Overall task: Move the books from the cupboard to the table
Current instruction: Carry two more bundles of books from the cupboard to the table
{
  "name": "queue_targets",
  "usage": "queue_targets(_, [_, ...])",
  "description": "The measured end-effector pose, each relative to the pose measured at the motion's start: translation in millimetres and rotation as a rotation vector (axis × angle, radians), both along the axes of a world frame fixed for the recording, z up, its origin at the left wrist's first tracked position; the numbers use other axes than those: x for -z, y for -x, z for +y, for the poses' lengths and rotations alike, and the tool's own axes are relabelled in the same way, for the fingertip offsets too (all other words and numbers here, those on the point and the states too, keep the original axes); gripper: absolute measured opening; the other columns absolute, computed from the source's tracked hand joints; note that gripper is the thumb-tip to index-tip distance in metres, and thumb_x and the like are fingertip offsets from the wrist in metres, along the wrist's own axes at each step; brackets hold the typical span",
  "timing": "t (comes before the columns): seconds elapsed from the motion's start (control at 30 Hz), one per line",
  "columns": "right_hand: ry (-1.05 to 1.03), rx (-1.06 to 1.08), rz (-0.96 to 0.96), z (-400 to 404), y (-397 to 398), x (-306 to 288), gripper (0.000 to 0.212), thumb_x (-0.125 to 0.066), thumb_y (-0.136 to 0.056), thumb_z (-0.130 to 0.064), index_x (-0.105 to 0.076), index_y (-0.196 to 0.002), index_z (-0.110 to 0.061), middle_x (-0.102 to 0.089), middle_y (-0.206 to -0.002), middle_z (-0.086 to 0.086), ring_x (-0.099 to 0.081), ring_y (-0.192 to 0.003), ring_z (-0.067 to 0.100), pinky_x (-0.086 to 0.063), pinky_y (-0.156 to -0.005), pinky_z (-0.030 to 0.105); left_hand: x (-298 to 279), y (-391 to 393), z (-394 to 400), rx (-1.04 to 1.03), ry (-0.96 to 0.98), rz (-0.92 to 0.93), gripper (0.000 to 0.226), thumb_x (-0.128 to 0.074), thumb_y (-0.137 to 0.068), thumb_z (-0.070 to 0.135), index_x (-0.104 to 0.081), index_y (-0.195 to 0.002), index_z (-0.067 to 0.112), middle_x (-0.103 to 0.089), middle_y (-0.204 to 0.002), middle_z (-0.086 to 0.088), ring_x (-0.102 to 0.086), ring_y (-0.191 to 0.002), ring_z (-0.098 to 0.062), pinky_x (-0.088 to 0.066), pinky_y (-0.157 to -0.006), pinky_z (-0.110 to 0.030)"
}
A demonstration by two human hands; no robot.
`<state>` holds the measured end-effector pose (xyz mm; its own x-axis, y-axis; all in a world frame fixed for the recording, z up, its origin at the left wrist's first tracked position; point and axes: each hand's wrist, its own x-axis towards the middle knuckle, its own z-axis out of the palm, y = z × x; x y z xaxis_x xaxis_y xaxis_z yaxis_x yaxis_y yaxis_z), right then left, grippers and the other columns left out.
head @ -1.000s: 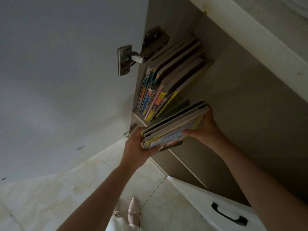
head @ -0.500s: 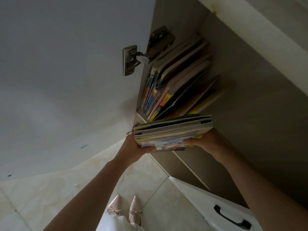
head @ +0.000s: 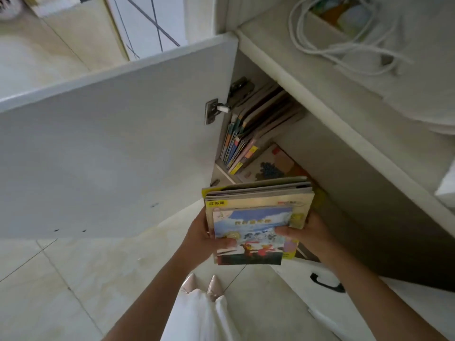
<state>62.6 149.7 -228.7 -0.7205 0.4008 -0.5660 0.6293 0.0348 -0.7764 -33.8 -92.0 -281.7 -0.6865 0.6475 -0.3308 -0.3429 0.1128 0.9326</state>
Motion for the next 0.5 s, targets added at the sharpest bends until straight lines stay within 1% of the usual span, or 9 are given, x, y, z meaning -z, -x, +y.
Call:
queue_targets(0.07, [-0.004, -0.028, -0.014, -8, -1, -14, 0.060, -0.082, -0.066, 0.001, -0.055, -0.111, -0.029, -0.066, -0.110, -0.007, -0.063, -0.105, 0.014, -0.054, -0.091, 0.044, -20, -10, -11, -0.052, 0.032, -0.024, 0.058, -0.070, -0.074, -0.014, -0.045, -0.126, -0.003, -0.067, -0.122, -0.008, -0.066, -0.111, -0.029, -0.059, -0.077, -0.035])
queue_targets(0.13, [-0.002, -0.046, -0.025, -21, 0, -33, 0.055, -0.082, -0.067, -0.001, -0.054, -0.102, -0.033, -0.065, -0.104, -0.014, -0.062, -0.097, 0.008, -0.053, -0.091, 0.044, -44, -20, -25, -0.090, 0.073, -0.012, 0.055, -0.068, -0.075, -0.016, -0.048, -0.124, -0.001, -0.068, -0.120, -0.002, -0.069, -0.105, -0.022, -0.059, -0.073, -0.029])
queue_targets(0.23, [-0.002, -0.092, -0.006, -47, -1, -61, 0.054, -0.082, -0.067, -0.002, -0.053, -0.098, -0.037, -0.065, -0.101, -0.014, -0.063, -0.101, 0.014, -0.054, -0.089, 0.043, -83, -36, -49, -0.167, 0.101, -0.012, 0.050, -0.071, -0.075, -0.011, -0.054, -0.117, 0.011, -0.072, -0.109, 0.013, -0.071, -0.098, -0.012, -0.058, -0.066, -0.022])
queue_targets(0.27, [0.014, -0.109, 0.014, -55, -1, -69, 0.055, -0.081, -0.068, -0.002, -0.053, -0.098, -0.037, -0.065, -0.102, -0.015, -0.063, -0.103, 0.014, -0.056, -0.086, 0.041, -92, -39, -58, -0.190, 0.106, -0.010, 0.050, -0.072, -0.075, -0.011, -0.055, -0.116, 0.013, -0.073, -0.106, 0.015, -0.071, -0.096, -0.011, -0.058, -0.065, -0.021])
queue_targets(0.37, [0.037, -0.172, 0.085, -89, 0, -102, 0.055, -0.078, -0.072, -0.002, -0.051, -0.104, -0.038, -0.064, -0.102, -0.019, -0.065, -0.098, 0.005, -0.055, -0.070, 0.021, -121, -53, -91, -0.281, 0.133, -0.046, 0.053, -0.076, -0.073, -0.005, -0.055, -0.118, 0.015, -0.073, -0.106, 0.010, -0.072, -0.095, -0.013, -0.059, -0.064, -0.024])
queue_targets(0.43, [0.081, -0.210, 0.129, -114, -2, -121, 0.057, -0.076, -0.075, -0.004, -0.051, -0.116, -0.035, -0.067, -0.105, -0.017, -0.067, -0.096, 0.002, -0.056, -0.064, 0.018, -135, -64, -114, -0.365, 0.176, -0.093, 0.059, -0.084, -0.069, 0.008, -0.055, -0.118, 0.023, -0.074, -0.105, 0.009, -0.072, -0.093, -0.014, -0.061, -0.067, -0.032])
queue_targets(0.5, [0.111, -0.240, 0.166, -138, -4, -134, 0.052, -0.074, -0.078, -0.008, -0.053, -0.118, -0.034, -0.069, -0.103, -0.020, -0.068, -0.093, -0.003, -0.054, -0.061, 0.015, -148, -77, -136, -0.461, 0.185, -0.160, 0.061, -0.086, -0.066, 0.016, -0.054, -0.117, 0.029, -0.074, -0.105, 0.006, -0.073, -0.092, -0.017, -0.061, -0.073, -0.042])
